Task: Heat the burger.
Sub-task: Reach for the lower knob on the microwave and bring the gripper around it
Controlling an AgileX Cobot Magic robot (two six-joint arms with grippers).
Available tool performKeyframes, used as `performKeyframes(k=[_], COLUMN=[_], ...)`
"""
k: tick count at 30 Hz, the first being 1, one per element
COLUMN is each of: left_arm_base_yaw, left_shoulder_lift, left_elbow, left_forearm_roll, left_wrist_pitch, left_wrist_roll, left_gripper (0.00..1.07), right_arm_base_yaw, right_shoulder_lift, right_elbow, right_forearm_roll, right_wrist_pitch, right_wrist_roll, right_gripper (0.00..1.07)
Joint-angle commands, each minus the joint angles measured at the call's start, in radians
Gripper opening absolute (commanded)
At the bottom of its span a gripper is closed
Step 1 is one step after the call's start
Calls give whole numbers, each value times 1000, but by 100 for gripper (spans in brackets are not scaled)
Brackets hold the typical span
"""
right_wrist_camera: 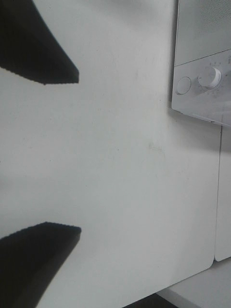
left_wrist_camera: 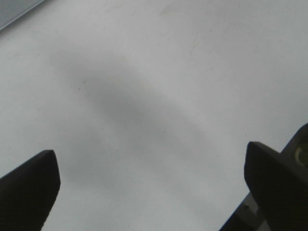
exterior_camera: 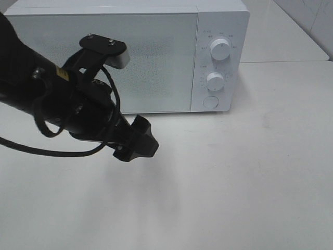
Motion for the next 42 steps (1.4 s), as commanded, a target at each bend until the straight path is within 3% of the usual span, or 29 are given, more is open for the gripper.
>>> performKeyframes(k=[1, 5, 7, 10, 12, 15, 16, 18, 20, 26, 28, 29, 31, 42], left_arm_base_yaw=[62, 149, 291, 330, 468, 504, 571, 604, 704, 758, 758, 758, 758, 758], left_shoulder_lift=[-53, -89, -136, -148, -189, -203, -224, -235, -279, -339, -402, -402, -516, -872], left_elbow=[2, 2, 2, 2, 2, 2, 2, 2, 2, 8, 51, 51, 154, 339], left_forearm_roll=[50, 68, 99, 109, 148, 157, 173, 177, 177, 199, 242, 242, 284, 320], left_wrist_pitch=[100, 176, 284, 313, 405, 428, 460, 476, 532, 589, 593, 593, 605, 607], left_wrist_roll=[-76, -116, -129, -129, -129, -129, -133, -138, -167, -197, -252, -252, -316, -316], left_gripper=[101, 101, 101, 101, 101, 101, 101, 101, 101, 101, 101, 101, 101, 101], right_arm_base_yaw=[-6, -6, -6, -6, -6, -6, -6, -6, -6, -6, -6, -6, -6, -6], right_shoulder_lift=[-27, -27, -27, -27, -27, -27, -27, -27, -27, -27, -27, -27, -27, -27], right_elbow=[2, 2, 2, 2, 2, 2, 2, 2, 2, 2, 2, 2, 2, 2], right_forearm_roll=[0, 0, 0, 0, 0, 0, 0, 0, 0, 0, 0, 0, 0, 0], right_wrist_pitch=[-6, -6, -6, -6, -6, -6, -6, -6, -6, -6, -6, -6, -6, -6], right_wrist_roll=[9, 9, 9, 9, 9, 9, 9, 9, 9, 9, 9, 9, 9, 9], right_gripper=[76, 76, 76, 76, 76, 76, 76, 76, 76, 76, 76, 76, 76, 76])
